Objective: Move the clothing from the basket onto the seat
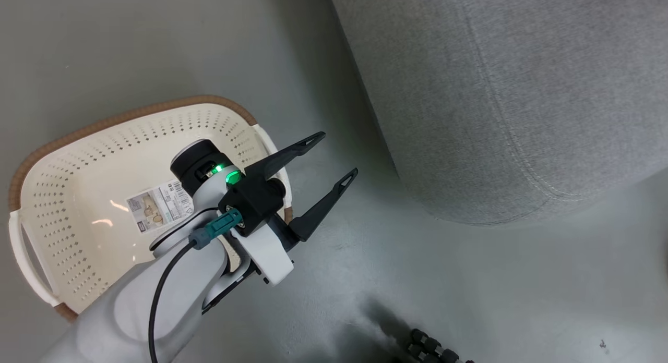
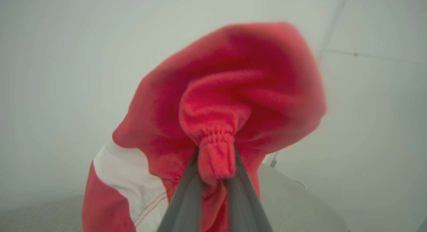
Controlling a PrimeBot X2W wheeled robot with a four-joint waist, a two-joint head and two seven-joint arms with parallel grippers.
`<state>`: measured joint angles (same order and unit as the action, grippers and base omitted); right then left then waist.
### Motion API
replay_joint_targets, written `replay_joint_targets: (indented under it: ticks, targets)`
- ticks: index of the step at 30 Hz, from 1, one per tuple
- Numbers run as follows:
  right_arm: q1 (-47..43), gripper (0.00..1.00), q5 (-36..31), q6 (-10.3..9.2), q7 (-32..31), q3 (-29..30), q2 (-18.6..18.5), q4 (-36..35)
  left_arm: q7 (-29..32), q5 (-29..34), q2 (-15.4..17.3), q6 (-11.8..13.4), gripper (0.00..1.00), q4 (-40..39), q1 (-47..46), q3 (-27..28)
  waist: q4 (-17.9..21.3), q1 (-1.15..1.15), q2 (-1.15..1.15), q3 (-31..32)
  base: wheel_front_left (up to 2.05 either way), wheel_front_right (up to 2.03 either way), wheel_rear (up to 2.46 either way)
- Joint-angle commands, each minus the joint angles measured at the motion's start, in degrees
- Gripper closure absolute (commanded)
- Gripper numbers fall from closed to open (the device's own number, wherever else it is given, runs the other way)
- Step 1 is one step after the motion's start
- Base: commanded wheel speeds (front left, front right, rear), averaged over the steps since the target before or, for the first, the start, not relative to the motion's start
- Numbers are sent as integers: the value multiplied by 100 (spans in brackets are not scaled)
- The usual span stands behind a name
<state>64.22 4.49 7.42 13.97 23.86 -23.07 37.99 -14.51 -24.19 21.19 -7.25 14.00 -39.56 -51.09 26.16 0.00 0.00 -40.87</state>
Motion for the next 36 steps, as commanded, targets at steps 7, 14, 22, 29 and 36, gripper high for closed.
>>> replay_joint_targets:
  ticks: [7, 14, 22, 29, 36]
  targets:
    - [622, 100, -722, 7, -407, 1058, -367, 266, 19, -14, 86, 8, 0, -237, -144, 120, -579, 0, 0, -454, 0, 0, 0]
    - [721, 100, -1326, 7, -509, 2199, 394, 533, -14, -157, -32, 9, 0, -172, -76, 87, -959, 0, 0, -528, 0, 0, 0]
    - [541, 100, -1310, 7, -336, 2174, 676, 1179, -37, -315, -133, -11, 0, -94, 2, -76, -1228, 0, 0, -495, 0, 0, 0]
    - [274, 0, -966, 7, -45, 1535, 796, 1610, -47, -410, -269, -18, 0, 52, 95, -23, -1357, 0, 0, -340, 0, 0, 0]
    - [-408, 0, -415, 7, 93, 504, 834, 1571, -48, -376, -496, -22, 0, 82, 215, 180, -1460, 0, 0, 86, 0, 0, 0]
